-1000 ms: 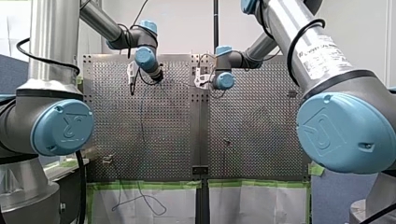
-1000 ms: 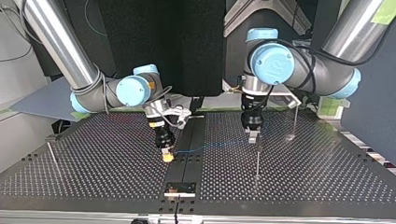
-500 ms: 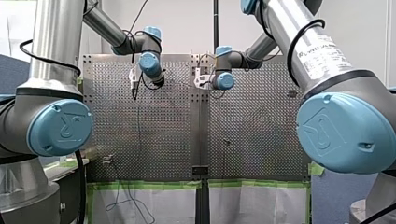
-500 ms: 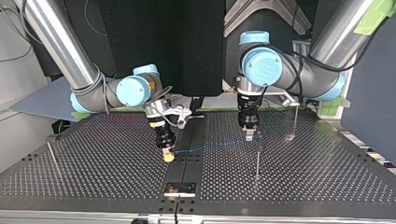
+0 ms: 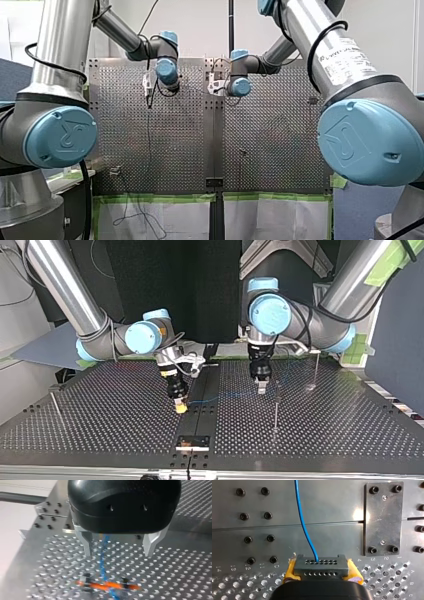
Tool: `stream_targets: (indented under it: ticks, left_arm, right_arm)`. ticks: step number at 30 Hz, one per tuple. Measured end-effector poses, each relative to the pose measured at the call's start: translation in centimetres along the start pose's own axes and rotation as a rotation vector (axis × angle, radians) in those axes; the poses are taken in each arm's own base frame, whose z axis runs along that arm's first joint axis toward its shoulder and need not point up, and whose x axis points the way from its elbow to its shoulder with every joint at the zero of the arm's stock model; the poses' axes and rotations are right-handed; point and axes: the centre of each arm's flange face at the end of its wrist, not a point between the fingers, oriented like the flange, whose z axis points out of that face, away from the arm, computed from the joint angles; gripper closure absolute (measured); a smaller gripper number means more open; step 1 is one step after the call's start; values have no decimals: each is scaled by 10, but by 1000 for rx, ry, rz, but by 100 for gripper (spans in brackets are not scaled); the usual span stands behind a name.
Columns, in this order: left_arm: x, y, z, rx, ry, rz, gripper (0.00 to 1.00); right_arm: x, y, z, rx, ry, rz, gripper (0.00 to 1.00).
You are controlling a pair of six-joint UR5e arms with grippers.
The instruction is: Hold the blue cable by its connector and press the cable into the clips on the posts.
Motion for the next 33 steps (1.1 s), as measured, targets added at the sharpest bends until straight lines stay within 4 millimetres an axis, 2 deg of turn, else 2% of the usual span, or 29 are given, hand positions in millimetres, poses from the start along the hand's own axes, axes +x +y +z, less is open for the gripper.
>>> stream_targets:
  ticks: [7, 12, 18, 33]
  left_arm:
    - [-21, -12, 3, 7, -41, -24, 2]
    - [-13, -18, 8, 16, -20, -19, 2]
    - [6, -25, 16, 18, 23, 3, 2]
    - [1, -31, 40, -30, 11, 17, 2]
  right_arm:
    - [-1, 1, 0, -1, -1, 1, 100]
    - [-1, 0, 0, 2, -1, 0, 100]
    - [-1, 0, 0, 4, -2, 0, 100]
    - [-1, -1, 0, 6, -3, 1, 100]
